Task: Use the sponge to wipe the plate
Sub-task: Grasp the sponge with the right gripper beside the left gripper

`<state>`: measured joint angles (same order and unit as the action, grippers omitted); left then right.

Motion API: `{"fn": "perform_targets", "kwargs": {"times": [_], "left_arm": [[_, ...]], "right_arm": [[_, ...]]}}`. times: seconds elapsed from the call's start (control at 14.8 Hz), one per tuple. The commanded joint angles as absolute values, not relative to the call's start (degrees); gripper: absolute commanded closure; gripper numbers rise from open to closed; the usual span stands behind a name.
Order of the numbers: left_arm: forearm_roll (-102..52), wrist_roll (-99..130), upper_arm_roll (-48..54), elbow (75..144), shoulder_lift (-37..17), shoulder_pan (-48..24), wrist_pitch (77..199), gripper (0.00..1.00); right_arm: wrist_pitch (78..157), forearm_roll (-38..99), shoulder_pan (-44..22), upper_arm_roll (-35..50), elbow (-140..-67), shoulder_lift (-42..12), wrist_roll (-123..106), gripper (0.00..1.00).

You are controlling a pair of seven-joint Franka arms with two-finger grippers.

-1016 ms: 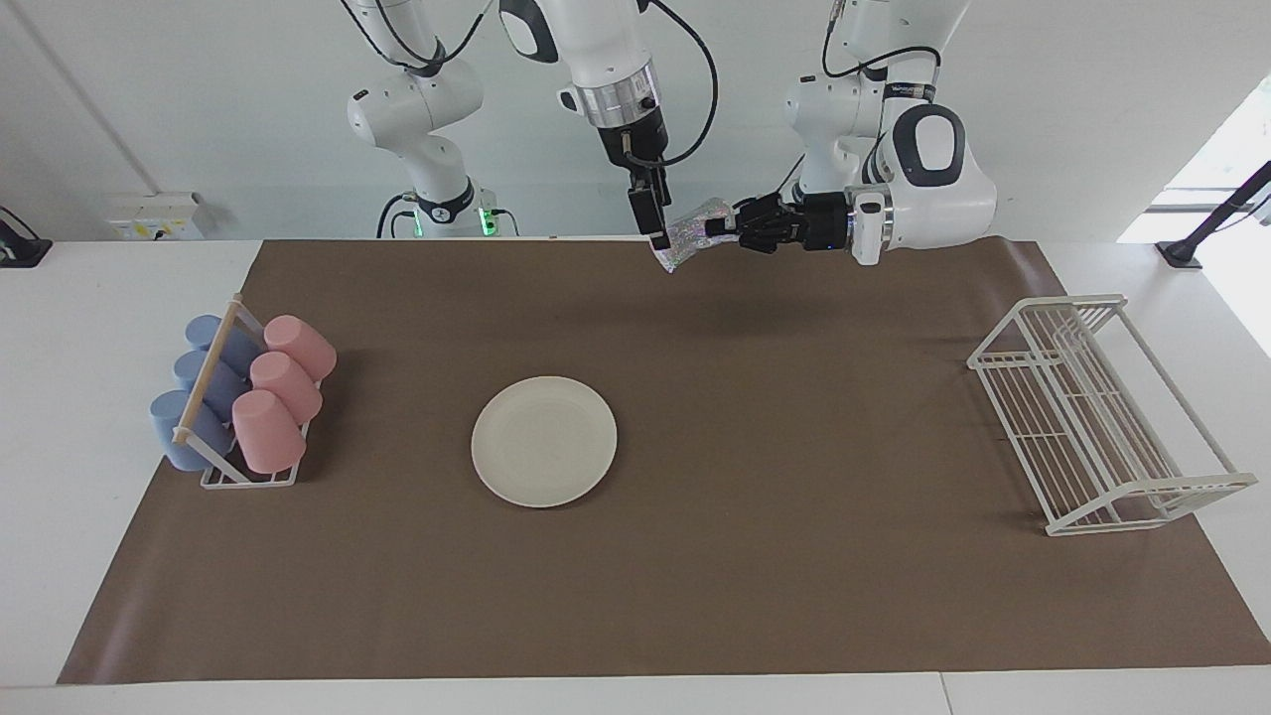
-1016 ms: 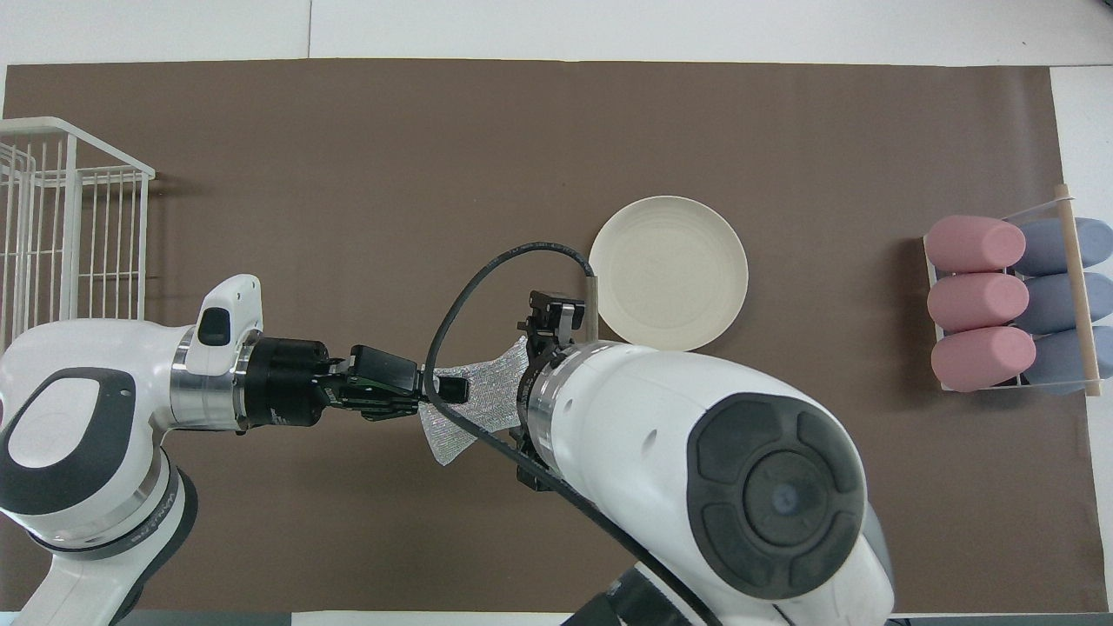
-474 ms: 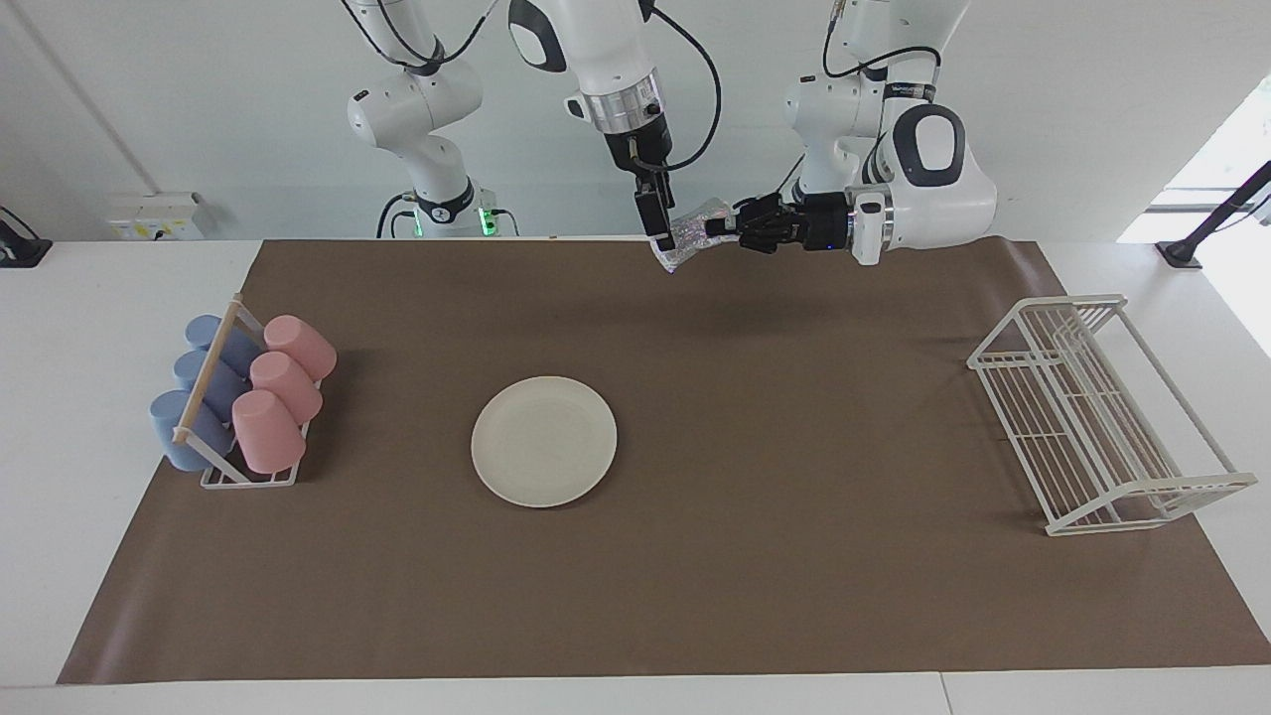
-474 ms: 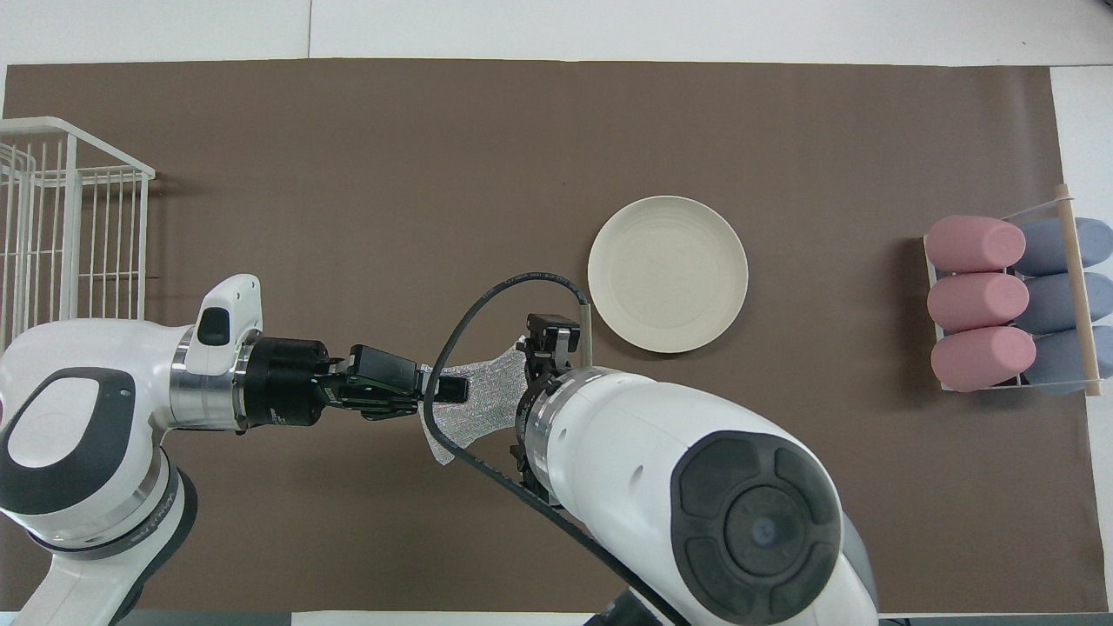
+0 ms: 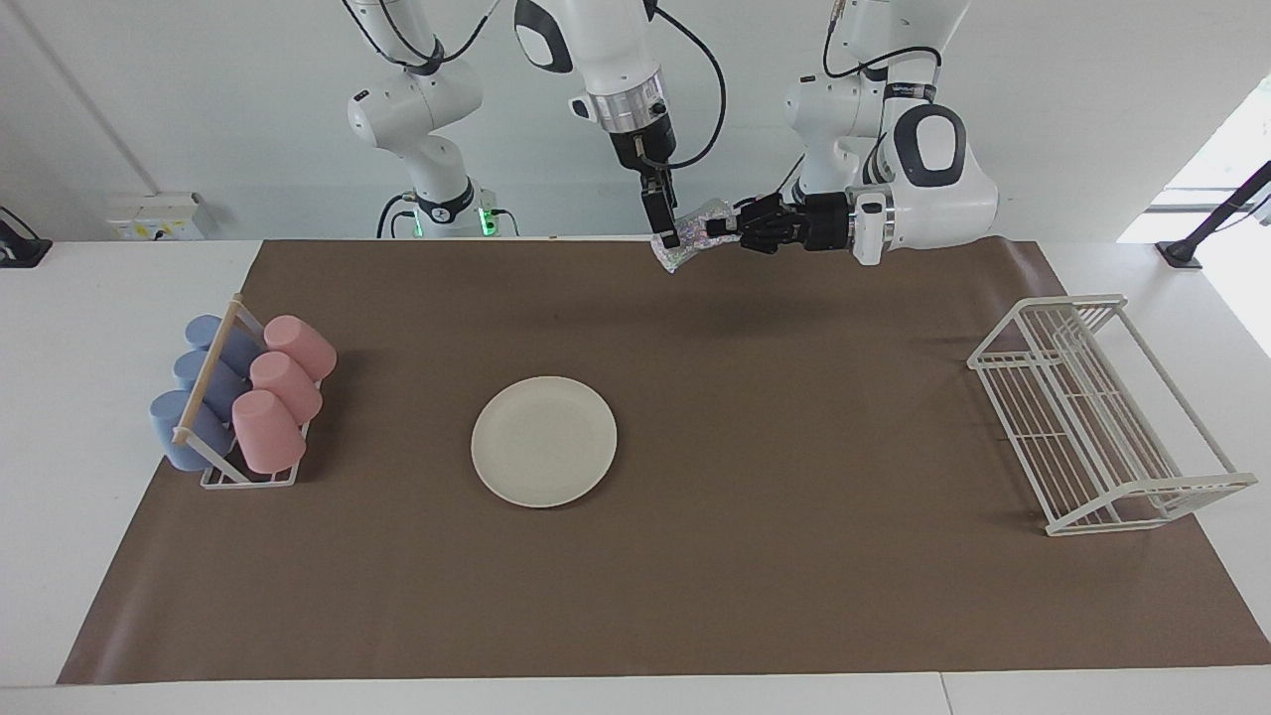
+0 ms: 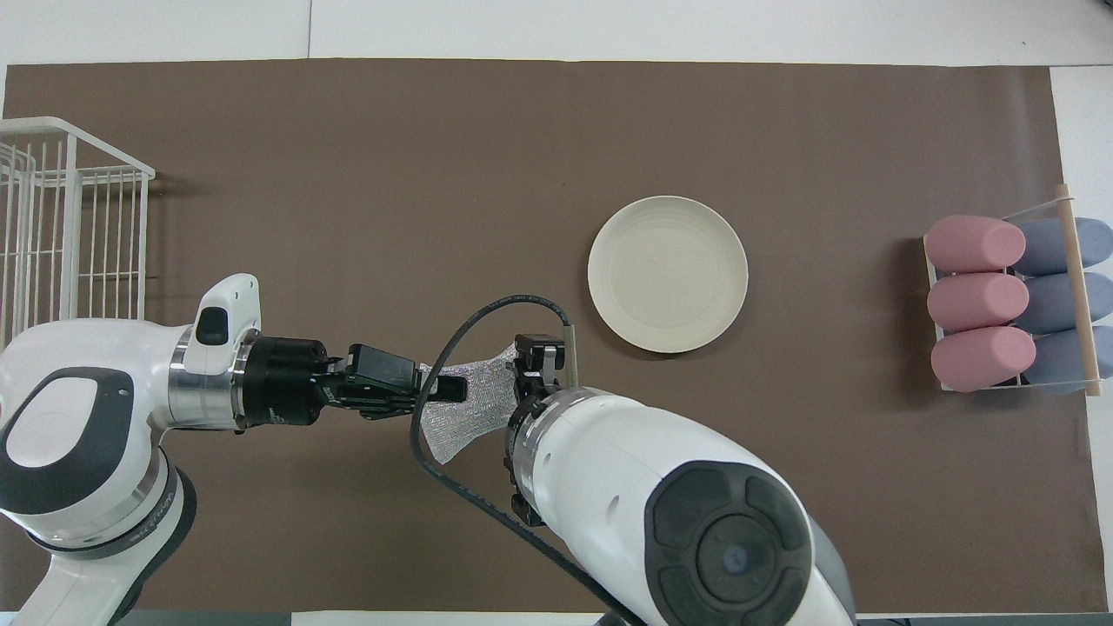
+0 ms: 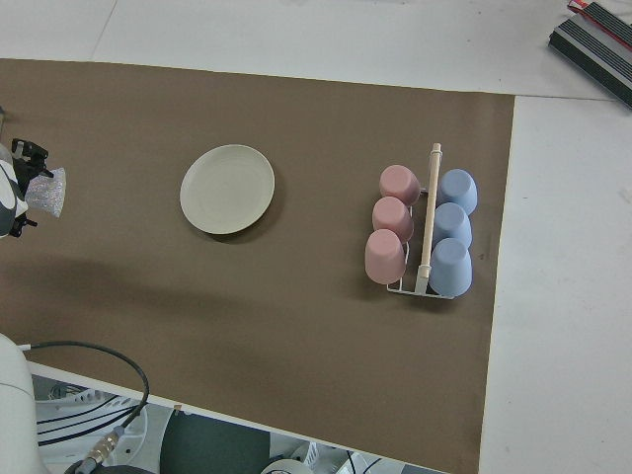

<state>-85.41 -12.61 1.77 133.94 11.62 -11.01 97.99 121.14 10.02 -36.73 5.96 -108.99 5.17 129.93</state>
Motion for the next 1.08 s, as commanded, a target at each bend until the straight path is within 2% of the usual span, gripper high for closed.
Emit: {"fn": "perform_targets", "kwargs": {"times": [0.0,0.07,0.14,0.27,0.34,1.02], "left_arm": [[-86.7,-13.6,1.1,135.6,13.0,-11.8,98.6,1.0],[-86.7,-13.7,1.1,135.6,13.1,-11.9,98.5,1.0],[-86.7,-13.7,1.1,135.7,13.1,-11.8,98.4,1.0],[-86.7,-13.7,1.1,135.6,13.1,-11.8,98.3,1.0],[-86.6,-13.7,1.1,135.6,13.1,-11.8,98.3,1.0],[-86.1,-13.5,1.1,135.6,13.1,-12.0,98.1,1.0]], "right_arm": [[122.9,10.8,-36.9,6.1,-111.4,6.7,127.8,0.15],[122.9,10.8,-36.9,6.1,-111.4,6.7,125.4,0.43],[122.9,10.8,-36.8,6.1,-111.4,6.7,122.9,0.61],[122.9,10.8,-36.5,6.1,-111.3,6.7,121.8,0.8],[122.9,10.8,-36.4,6.0,-111.3,6.6,121.6,1.0],[123.2,10.3,-36.2,6.0,-110.9,6.3,119.8,1.0]]}}
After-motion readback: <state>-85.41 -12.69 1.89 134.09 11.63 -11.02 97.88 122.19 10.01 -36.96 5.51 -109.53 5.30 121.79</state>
